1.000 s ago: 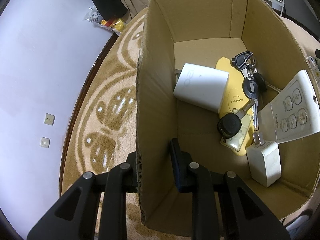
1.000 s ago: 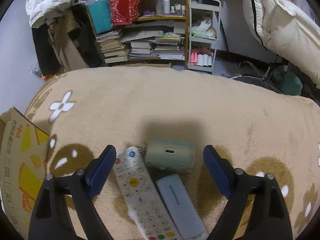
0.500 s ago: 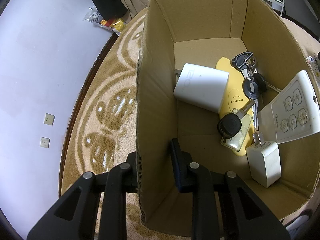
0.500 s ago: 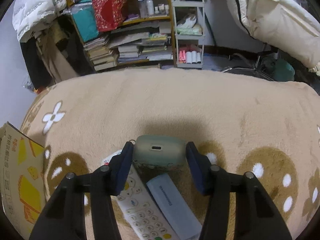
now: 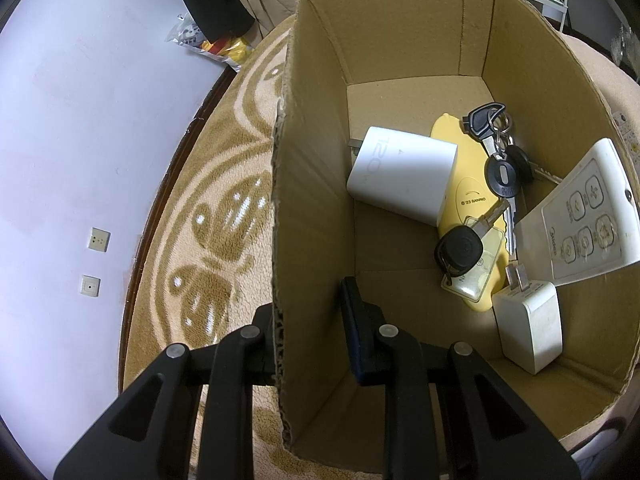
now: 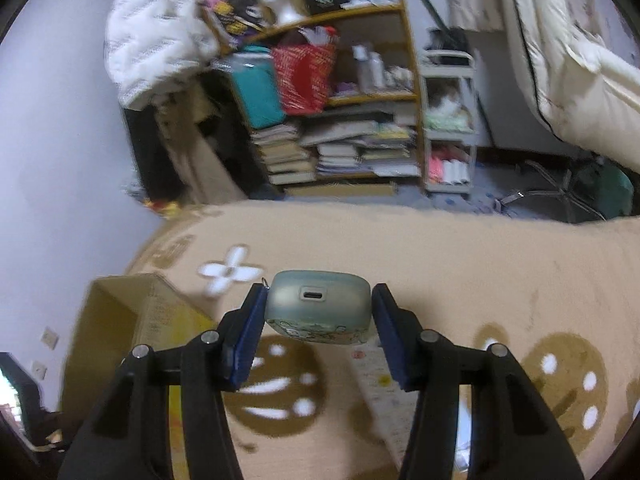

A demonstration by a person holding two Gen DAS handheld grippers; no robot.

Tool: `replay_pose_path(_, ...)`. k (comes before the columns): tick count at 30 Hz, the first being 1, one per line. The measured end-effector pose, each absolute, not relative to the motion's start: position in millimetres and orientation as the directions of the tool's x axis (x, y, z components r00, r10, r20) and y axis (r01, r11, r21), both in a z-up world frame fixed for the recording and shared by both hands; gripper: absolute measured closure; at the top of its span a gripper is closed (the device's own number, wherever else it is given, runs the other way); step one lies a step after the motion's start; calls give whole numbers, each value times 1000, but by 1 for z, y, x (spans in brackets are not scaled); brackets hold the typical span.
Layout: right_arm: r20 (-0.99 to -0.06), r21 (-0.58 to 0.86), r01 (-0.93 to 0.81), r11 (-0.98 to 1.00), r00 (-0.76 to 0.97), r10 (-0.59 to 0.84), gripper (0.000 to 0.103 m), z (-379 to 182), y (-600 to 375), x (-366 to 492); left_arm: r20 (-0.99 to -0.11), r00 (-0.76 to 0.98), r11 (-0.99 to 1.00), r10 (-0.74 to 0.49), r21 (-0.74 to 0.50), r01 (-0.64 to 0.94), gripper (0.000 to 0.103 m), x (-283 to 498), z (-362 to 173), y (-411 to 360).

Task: Organize rigid objects
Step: 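Grasp the grey-green round case with the right tool and lift it, then carry the grey-green case into the box with the right tool and release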

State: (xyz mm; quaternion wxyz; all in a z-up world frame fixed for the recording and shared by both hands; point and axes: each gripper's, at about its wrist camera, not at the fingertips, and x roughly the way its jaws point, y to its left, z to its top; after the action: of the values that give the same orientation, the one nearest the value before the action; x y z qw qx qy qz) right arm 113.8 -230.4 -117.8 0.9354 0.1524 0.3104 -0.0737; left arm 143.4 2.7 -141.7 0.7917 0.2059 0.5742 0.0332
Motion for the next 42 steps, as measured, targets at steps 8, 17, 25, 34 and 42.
replay_pose_path(8,-536,268,49,962,837,107,46,-88,-167,100,-894,339,912,291,367,185,80,143,-142,2)
replay_pose_path(17,-545,268,-125,955,798,257,46,-96,-106,92,-897,337,916,285,358,181,80,144,-141,3)
replay_pose_path(25,-606,268,-159,950,739,295,47,-120,-88,96,-897,337,915,285,359,182,80,144,-142,4)
replay_pose_path(34,-608,278,-152,948,737,296,47,-125,-92,95,-897,338,915,284,359,185,80,143,-143,5)
replay_pose_path(42,-579,270,-134,954,769,272,47,-112,-98,93,-897,336,913,287,362,187,80,142,-141,3)
